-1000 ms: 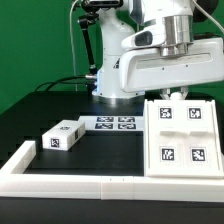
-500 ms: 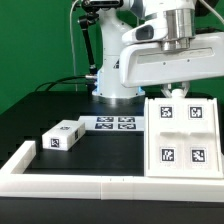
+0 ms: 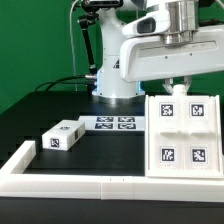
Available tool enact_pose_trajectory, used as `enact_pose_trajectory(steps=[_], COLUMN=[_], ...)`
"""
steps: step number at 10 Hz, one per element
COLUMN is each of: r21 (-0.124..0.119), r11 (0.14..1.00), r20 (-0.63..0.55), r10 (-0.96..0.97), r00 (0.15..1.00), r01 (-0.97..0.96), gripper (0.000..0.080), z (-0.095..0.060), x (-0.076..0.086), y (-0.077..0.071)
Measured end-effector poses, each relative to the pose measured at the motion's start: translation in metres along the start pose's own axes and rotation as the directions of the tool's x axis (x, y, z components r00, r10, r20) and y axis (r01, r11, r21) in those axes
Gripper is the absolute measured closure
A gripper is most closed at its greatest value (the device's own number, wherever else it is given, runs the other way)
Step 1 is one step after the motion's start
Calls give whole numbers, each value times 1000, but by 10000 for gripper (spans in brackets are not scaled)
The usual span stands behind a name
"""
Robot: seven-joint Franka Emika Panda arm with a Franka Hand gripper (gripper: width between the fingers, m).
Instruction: Assemble cabinet
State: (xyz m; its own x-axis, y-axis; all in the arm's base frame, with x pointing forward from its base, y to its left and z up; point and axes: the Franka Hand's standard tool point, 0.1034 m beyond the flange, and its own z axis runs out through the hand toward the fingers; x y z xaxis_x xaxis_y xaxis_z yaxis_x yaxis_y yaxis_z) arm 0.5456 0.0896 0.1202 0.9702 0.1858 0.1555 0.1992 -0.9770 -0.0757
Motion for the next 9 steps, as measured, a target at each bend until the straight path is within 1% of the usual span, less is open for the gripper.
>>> enact_pose_trajectory(steps=[1, 2, 4, 6, 7, 9], r21=[-2, -2, -2, 2, 4, 8], r11=[1000, 1000, 1000, 1000, 1000, 1000], r20=[-9, -3, 0, 28, 31, 50], r10=[-4, -9, -12, -12, -11, -6], r00=[1000, 1000, 1000, 1000, 999, 999], r01=[4, 9, 12, 12, 11, 5], gripper=[798, 798, 798, 798, 798, 798], z=[6, 6, -1, -7, -8, -9], x=[-12, -17, -8, 1, 6, 9], y=[-3, -5, -3, 0, 1, -2])
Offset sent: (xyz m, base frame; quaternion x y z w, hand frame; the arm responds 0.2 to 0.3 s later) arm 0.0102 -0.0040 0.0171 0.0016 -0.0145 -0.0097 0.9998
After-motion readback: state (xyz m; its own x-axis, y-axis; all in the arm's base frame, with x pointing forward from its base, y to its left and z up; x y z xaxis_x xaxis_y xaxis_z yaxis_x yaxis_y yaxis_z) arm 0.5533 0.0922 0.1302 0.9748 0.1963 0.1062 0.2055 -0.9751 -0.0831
